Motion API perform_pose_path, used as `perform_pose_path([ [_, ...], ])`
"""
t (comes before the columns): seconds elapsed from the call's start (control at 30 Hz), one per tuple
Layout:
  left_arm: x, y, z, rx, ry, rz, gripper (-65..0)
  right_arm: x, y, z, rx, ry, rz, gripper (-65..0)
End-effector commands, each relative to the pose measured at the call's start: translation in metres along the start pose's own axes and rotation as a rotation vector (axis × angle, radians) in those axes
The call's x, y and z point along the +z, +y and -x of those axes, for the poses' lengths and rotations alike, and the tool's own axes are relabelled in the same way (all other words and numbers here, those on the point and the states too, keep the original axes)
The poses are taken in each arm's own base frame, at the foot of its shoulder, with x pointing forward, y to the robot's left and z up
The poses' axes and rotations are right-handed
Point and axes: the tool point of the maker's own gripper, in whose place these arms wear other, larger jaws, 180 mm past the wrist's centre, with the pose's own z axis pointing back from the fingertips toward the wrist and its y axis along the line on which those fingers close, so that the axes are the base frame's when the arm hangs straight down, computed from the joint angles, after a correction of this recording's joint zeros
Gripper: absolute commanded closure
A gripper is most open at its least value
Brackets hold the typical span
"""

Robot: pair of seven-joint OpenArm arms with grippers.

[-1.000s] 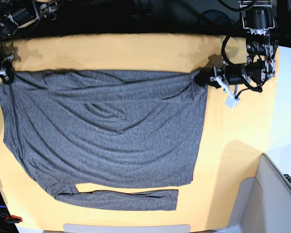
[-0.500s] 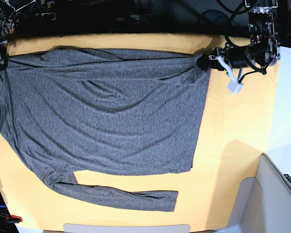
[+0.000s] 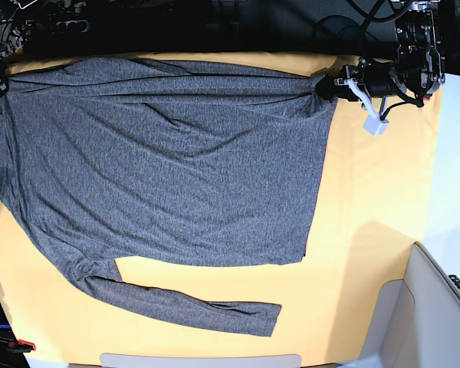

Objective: Fold the T-shirt properly
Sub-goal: 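Drag the shirt toward the arms with both grippers to flatten it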

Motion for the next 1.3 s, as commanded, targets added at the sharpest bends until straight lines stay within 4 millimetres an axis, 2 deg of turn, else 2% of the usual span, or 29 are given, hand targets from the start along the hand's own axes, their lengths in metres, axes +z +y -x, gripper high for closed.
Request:
perform_pose_path([
  [0.0, 0.008, 0.001, -0.008, -0.019, -0.017, -0.01, -0.5, 0.005, -0.029, 0.034, -0.002, 0.158, 0.139, 0.0],
  [0.17, 0.007, 0.003, 0.0, -0.006, -0.004, -0.013, -0.6, 0.004, -0.028, 0.038, -0.004, 0.164, 0.136, 0.0],
  [0.3, 0.006, 0.003, -0.002, -0.006, -0.02, -0.013, -1.2, 0.003, -0.026, 0.042, -0.009, 0.171, 0.13, 0.0],
  [0.53, 0.007, 0.006, 0.003, 0.006, -0.019, -0.018, -16.1, -0.007, -0.012, 0.046, 0.048, 0.213, 0.105, 0.0],
  [0.6, 0.007, 0.006, 0.003, 0.006, -0.019, -0.018, -16.8, -0.008, -0.01, 0.047, 0.057, 0.218, 0.1, -2.6],
  [0.77, 0.007, 0.006, 0.003, 0.006, -0.019, -0.018, -16.8, -0.009, -0.008, 0.047, 0.064, 0.224, 0.097, -22.4],
  [0.83, 0.007, 0.006, 0.003, 0.007, -0.022, -0.019, -16.8, -0.009, -0.008, 0.048, 0.064, 0.225, 0.098, -26.7],
  [1.1, 0.025, 0.019, -0.009, 0.01, -0.065, -0.061, -16.8, 0.0, -0.018, 0.054, 0.062, 0.238, 0.12, -26.9],
  [1.27, 0.034, 0.025, -0.015, 0.023, -0.092, -0.079, -16.8, 0.017, -0.02, 0.037, 0.142, 0.195, 0.161, -26.9],
])
